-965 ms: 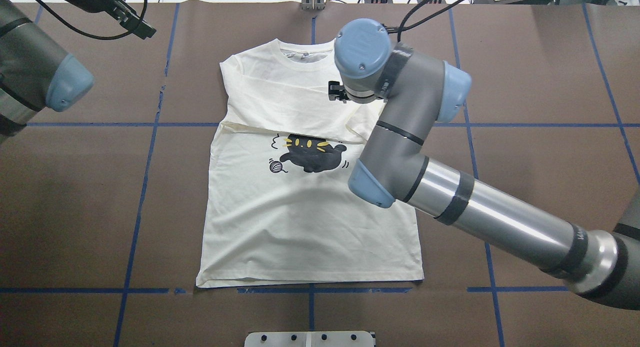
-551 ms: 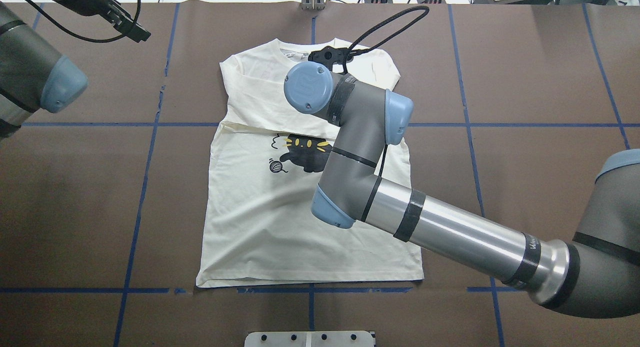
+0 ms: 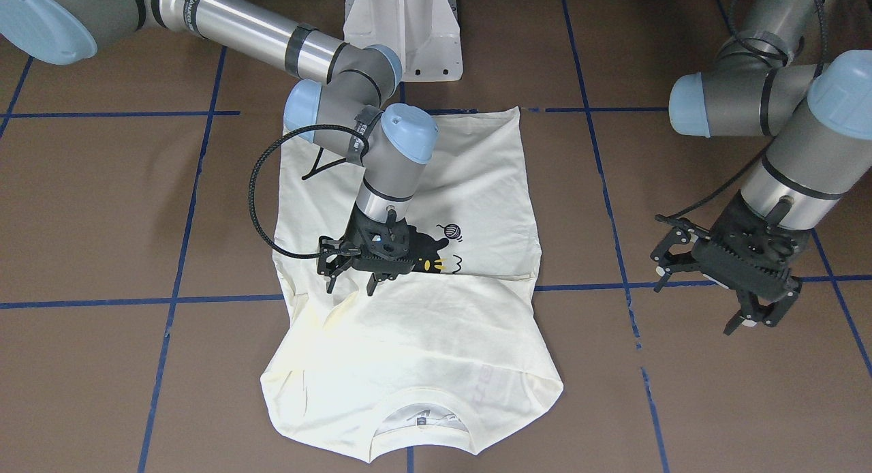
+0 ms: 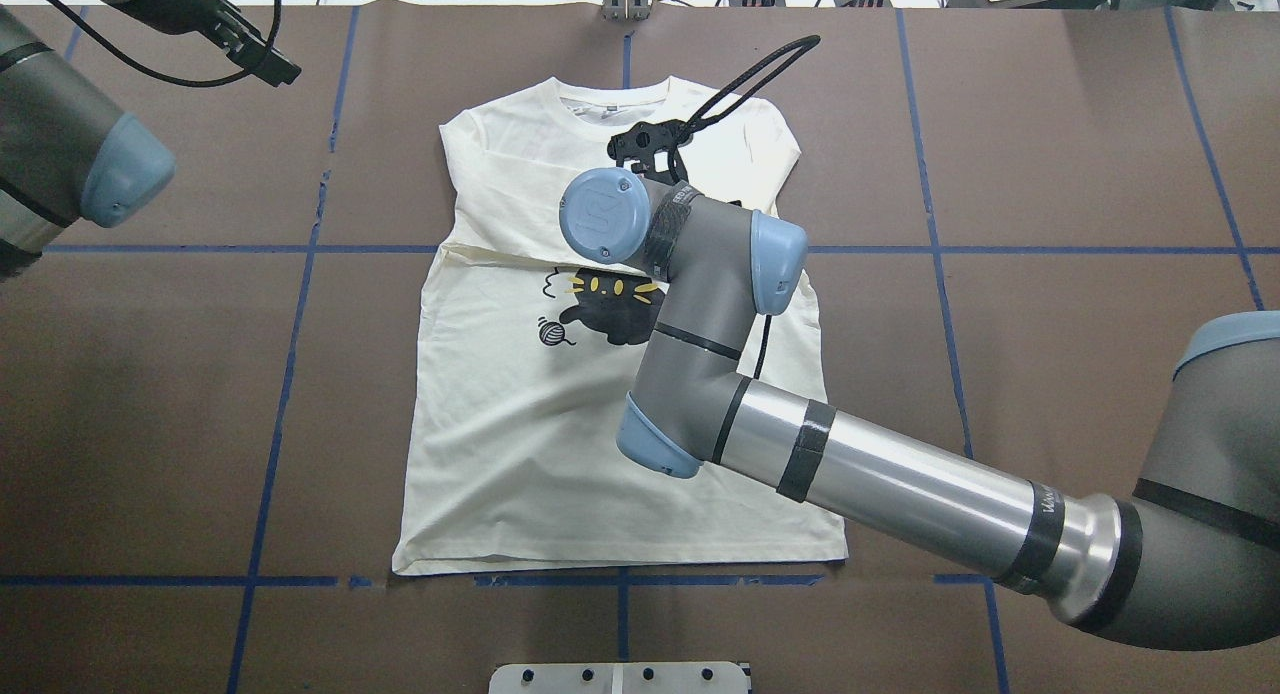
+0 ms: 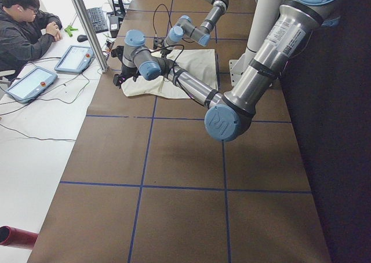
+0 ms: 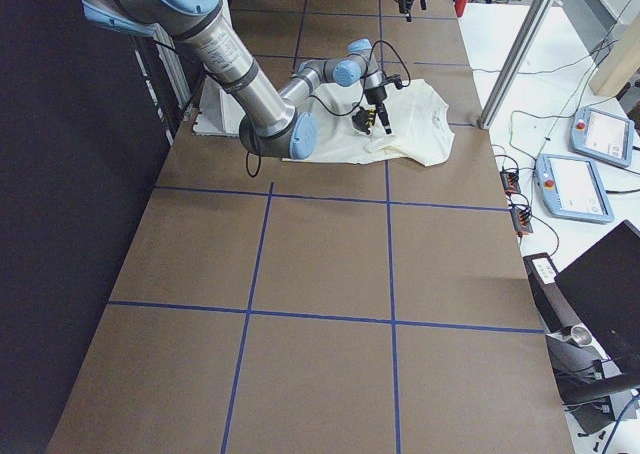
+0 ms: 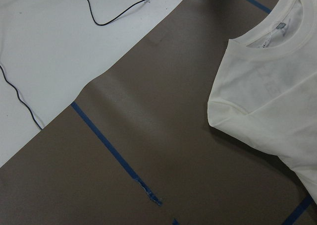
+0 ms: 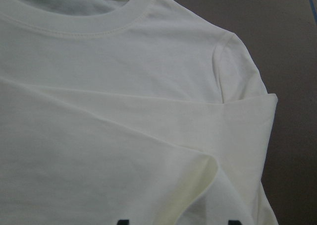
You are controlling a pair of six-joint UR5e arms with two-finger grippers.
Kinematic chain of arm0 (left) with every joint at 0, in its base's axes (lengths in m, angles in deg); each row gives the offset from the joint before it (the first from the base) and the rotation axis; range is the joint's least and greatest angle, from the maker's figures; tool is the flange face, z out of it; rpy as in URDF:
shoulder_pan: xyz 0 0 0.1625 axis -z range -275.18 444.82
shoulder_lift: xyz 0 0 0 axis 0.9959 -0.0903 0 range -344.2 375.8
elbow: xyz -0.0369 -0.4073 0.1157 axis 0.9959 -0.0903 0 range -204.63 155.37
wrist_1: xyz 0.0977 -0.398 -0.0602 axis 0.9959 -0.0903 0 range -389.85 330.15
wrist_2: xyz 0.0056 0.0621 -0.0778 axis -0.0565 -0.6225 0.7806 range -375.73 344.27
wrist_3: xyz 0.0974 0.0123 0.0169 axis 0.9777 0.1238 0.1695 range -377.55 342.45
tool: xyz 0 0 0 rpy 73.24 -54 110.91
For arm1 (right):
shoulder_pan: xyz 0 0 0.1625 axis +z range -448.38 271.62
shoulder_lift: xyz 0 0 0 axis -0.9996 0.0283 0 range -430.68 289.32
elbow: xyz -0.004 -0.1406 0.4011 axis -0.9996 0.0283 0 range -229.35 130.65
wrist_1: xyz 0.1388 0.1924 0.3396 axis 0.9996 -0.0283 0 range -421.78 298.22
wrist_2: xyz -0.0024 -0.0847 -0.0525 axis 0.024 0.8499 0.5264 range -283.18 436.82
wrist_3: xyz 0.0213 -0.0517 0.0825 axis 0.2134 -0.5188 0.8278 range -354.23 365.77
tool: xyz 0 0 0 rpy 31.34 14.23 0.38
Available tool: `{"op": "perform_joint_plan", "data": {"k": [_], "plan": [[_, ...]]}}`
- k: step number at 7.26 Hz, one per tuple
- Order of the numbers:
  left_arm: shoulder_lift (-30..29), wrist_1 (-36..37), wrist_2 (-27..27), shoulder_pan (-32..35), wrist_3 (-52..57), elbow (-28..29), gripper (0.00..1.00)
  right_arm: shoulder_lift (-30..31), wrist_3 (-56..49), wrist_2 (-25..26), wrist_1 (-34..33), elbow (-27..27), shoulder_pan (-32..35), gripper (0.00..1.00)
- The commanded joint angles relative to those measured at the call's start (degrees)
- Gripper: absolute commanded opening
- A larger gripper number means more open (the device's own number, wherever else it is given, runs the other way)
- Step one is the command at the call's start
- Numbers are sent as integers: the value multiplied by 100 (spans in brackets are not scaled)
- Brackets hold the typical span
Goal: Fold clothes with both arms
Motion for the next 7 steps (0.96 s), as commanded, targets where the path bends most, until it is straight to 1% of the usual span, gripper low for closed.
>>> {"op": "perform_joint_plan", "data": {"k": [1, 6, 7], "plan": [[44, 0, 0, -1, -1, 14, 100, 6, -188, 102, -2, 15, -5, 70], [88, 0, 0, -10, -1, 14, 100, 41, -135, 155, -2, 41, -84, 62], [88, 0, 0, -18, -9, 6, 100, 59, -161, 173, -11, 41, -93, 62]]}}
